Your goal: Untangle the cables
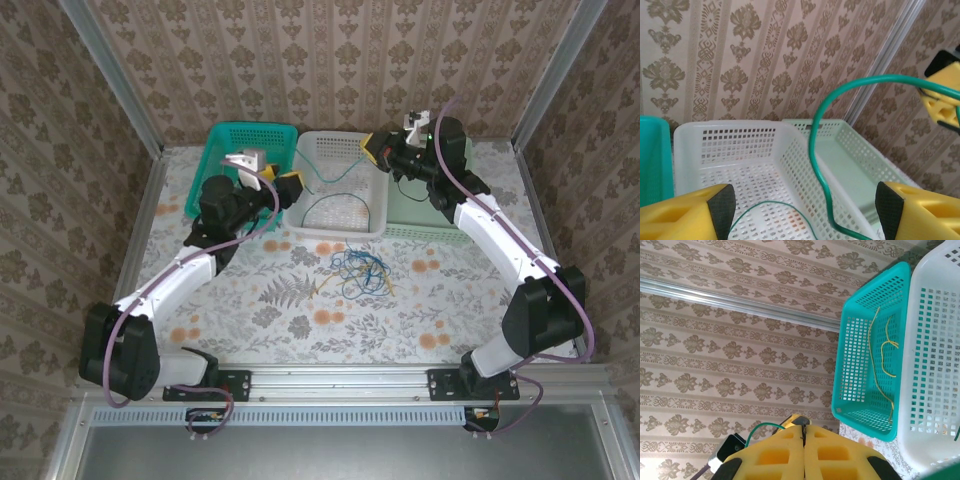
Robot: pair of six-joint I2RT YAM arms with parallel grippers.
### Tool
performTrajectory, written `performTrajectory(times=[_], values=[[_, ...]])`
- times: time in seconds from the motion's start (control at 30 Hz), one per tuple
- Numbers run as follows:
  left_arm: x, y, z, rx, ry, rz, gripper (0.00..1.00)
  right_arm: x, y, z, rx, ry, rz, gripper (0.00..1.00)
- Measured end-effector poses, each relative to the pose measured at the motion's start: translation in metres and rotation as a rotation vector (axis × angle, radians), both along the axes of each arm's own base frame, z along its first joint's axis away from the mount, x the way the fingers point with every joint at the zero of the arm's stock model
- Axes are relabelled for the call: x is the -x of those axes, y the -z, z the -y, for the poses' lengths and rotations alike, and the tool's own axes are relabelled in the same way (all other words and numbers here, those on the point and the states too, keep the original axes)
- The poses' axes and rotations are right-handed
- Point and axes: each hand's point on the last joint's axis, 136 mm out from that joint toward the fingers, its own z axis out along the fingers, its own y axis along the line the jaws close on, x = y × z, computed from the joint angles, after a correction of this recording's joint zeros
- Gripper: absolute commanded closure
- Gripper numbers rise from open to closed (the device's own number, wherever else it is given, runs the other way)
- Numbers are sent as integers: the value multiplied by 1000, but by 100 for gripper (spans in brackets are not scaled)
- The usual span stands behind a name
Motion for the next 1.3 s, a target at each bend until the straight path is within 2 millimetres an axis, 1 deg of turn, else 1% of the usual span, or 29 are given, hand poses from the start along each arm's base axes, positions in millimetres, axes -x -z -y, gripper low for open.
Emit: performTrajectory(times=[0.1, 0.2, 0.37, 0.47, 0.57, 0.6, 0.7, 0.73, 0.87, 1.0, 1.1, 1.2, 1.27, 1.3], values=[[-3, -2, -7, 29, -10, -13, 25, 0, -2, 1, -6, 2, 4, 100], [-3, -2, -6, 46, -1, -26, 27, 0, -4, 0, -14, 1, 7, 100], [-10, 3, 2, 75, 32, -53, 37, 1, -7, -2, -19, -5, 17, 100], [-15, 10, 7, 86, 49, -81, 46, 2, -7, -3, -20, -10, 17, 100], [-16, 14, 10, 91, 61, -97, 61, 2, -7, -4, -20, -16, 17, 100], [-16, 13, 11, 91, 64, -94, 69, 3, -7, -4, -21, -19, 17, 100], [-16, 10, 12, 89, 74, -85, 96, 3, -7, -5, -21, -24, 17, 100], [-15, 10, 12, 83, 76, -81, 100, 4, -7, -5, -21, -26, 16, 100], [-12, 13, 8, 37, 78, -77, 100, 4, -3, -2, -8, -23, 11, 100], [-2, 19, 2, -96, 80, -56, 100, 1, 0, 13, 38, -1, -5, 100], [10, 20, -5, -209, 83, -14, 100, -3, -6, 31, 71, 28, 1, 100], [21, 21, -7, -335, 91, 35, 100, -3, -18, 39, 113, 32, 17, 100], [29, 25, 1, -421, 119, 67, 100, -1, -26, 40, 142, 20, 35, 100], [35, 28, 9, -477, 143, 86, 100, -1, -28, 39, 164, 10, 43, 100]])
